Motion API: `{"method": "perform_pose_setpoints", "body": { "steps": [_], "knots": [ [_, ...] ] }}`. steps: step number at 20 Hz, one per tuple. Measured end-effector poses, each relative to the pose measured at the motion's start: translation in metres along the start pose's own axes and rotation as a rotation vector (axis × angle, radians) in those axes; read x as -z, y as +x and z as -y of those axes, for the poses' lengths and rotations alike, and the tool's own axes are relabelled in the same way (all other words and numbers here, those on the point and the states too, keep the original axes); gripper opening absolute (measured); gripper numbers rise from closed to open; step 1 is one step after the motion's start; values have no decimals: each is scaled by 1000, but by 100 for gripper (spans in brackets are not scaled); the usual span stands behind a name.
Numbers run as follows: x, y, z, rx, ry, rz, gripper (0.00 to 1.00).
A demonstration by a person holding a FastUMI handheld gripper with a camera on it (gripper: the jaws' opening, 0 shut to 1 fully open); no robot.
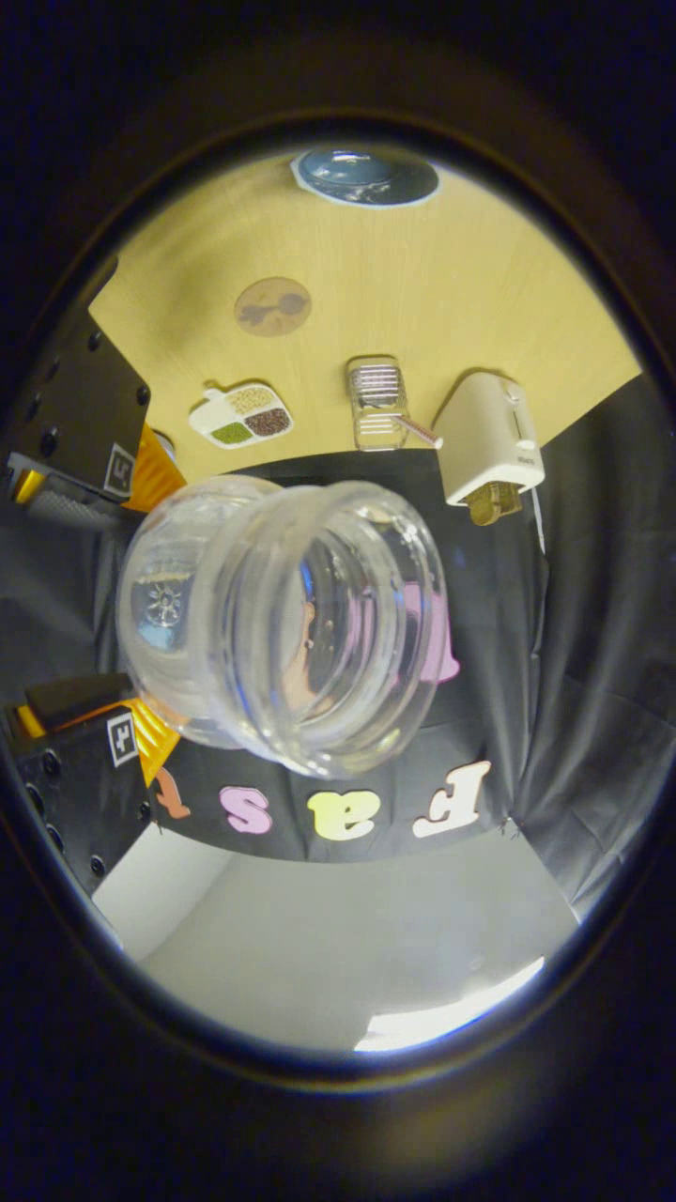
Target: Take the bottle from table, then pour the juice into the cup, finally place the bottle on the coaster
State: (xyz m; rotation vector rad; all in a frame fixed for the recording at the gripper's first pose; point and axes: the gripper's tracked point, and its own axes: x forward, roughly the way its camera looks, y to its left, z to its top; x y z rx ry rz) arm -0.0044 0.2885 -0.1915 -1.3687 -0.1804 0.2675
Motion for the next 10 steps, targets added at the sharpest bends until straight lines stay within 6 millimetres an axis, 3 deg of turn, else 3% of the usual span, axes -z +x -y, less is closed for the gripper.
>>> {"method": "perform_pose_setpoints", "body": {
  "steps": [10],
  "knots": [
    [-15, 6, 10, 47, -60, 64, 68]
  ]
}}
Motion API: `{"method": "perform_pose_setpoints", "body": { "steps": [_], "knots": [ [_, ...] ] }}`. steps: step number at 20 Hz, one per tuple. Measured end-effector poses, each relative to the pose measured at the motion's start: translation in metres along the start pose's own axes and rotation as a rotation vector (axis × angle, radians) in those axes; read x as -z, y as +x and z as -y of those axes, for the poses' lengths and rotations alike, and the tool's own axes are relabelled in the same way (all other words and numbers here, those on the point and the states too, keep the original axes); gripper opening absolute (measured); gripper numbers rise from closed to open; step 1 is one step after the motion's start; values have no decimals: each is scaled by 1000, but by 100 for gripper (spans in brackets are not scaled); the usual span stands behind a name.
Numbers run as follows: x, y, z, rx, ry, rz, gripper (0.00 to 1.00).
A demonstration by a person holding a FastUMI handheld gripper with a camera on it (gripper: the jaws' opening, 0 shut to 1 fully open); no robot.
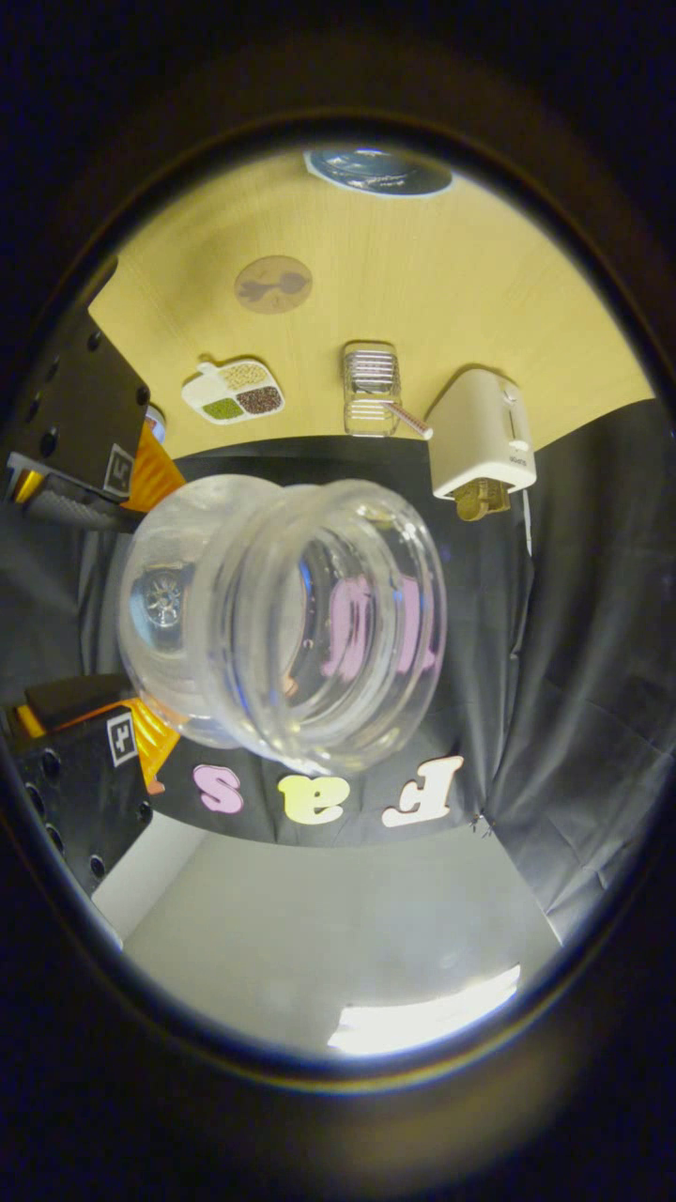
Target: Take the bottle from table, then pour the juice into the cup, finally place the bottle on the coaster
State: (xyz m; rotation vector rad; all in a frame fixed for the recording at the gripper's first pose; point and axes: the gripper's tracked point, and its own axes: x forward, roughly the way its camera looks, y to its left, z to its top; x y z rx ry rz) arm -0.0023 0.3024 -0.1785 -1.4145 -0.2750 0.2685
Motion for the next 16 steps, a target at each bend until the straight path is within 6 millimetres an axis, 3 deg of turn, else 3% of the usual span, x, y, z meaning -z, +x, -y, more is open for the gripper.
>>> {"method": "perform_pose_setpoints", "body": {
  "steps": [16],
  "knots": [
    [-8, 5, 14, 43, -51, 48, 68]
  ]
}}
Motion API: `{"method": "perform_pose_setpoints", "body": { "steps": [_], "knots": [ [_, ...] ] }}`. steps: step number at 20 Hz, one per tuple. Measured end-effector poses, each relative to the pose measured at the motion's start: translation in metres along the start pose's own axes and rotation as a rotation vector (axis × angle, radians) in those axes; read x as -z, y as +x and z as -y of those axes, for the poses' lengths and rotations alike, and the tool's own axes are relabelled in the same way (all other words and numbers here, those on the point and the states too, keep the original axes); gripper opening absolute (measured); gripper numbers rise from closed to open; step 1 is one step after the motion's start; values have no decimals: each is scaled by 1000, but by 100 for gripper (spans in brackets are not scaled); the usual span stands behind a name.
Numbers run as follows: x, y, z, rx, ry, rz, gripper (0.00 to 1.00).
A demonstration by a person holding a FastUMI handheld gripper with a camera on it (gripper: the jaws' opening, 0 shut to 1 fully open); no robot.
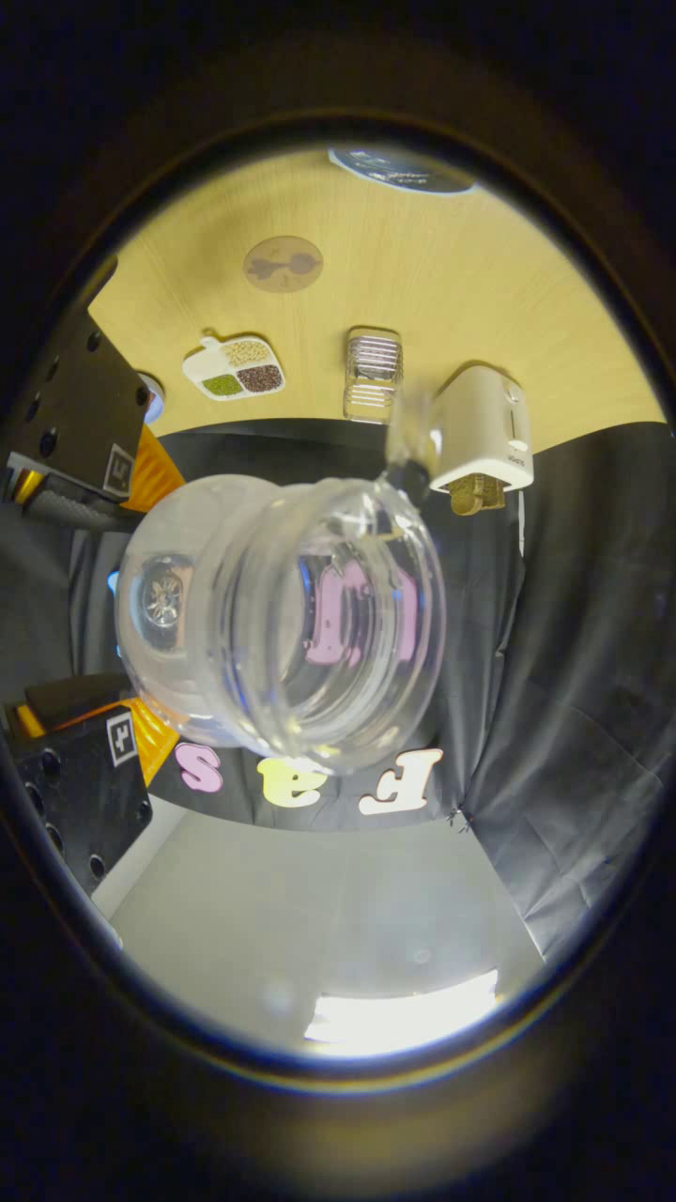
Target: Take the bottle from table, then pour the juice into the cup, finally place the bottle on the coaster
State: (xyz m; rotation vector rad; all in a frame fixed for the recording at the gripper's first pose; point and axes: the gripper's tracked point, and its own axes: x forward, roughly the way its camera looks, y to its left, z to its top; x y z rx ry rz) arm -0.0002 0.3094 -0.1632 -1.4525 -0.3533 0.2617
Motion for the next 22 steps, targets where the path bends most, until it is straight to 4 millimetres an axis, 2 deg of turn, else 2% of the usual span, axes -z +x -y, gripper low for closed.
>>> {"method": "perform_pose_setpoints", "body": {
  "steps": [22],
  "knots": [
    [3, 6, 14, 21, -30, 12, 67]
  ]
}}
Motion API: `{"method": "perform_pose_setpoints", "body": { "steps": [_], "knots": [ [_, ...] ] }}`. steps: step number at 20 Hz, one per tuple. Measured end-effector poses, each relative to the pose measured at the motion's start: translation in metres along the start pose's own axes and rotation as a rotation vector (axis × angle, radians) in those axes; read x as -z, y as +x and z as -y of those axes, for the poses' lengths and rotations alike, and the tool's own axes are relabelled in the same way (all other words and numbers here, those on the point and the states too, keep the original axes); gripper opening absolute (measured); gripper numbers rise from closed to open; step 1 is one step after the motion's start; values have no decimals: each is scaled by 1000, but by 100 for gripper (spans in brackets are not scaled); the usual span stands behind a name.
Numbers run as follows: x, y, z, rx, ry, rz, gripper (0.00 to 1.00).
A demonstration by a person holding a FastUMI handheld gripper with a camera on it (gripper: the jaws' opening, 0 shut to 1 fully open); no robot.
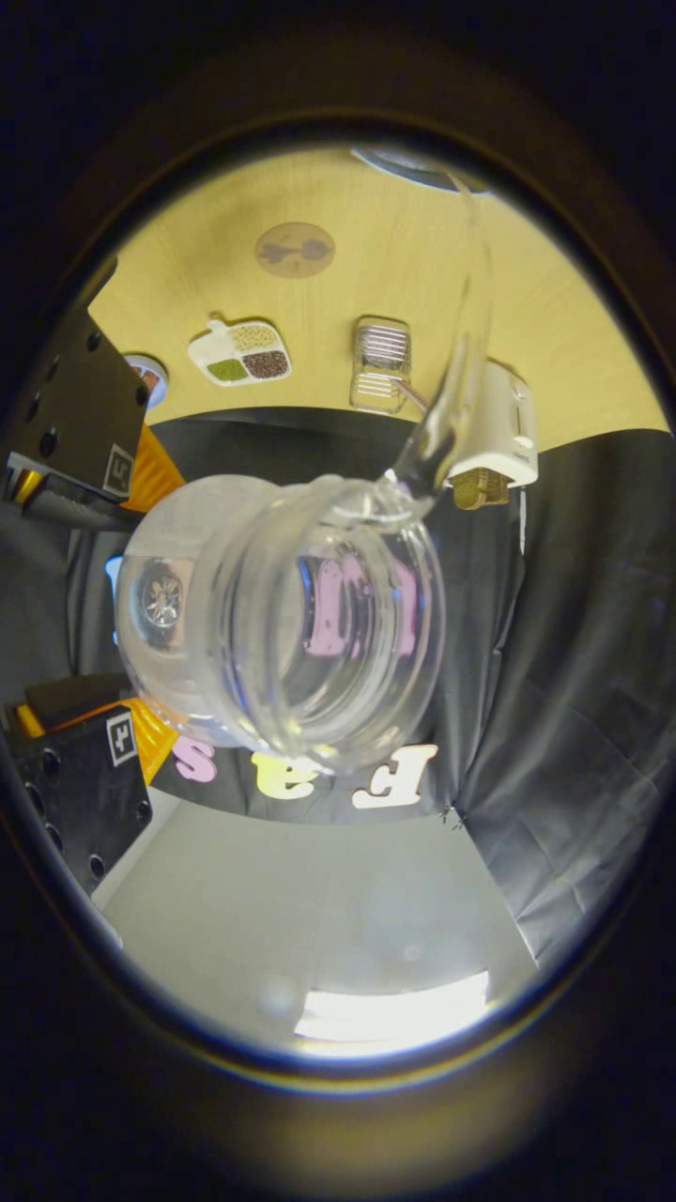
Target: Take the bottle from table, then pour the juice into the cup, finally place the bottle on the coaster
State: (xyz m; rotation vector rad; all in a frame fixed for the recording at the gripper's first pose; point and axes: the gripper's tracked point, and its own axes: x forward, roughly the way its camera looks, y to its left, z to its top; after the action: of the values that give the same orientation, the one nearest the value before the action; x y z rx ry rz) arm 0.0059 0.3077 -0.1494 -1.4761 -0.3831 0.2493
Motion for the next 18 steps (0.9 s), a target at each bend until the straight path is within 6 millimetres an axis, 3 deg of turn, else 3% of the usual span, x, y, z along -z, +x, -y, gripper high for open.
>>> {"method": "perform_pose_setpoints", "body": {
  "steps": [18],
  "knots": [
    [2, 10, 13, 52, -50, 17, 67]
  ]
}}
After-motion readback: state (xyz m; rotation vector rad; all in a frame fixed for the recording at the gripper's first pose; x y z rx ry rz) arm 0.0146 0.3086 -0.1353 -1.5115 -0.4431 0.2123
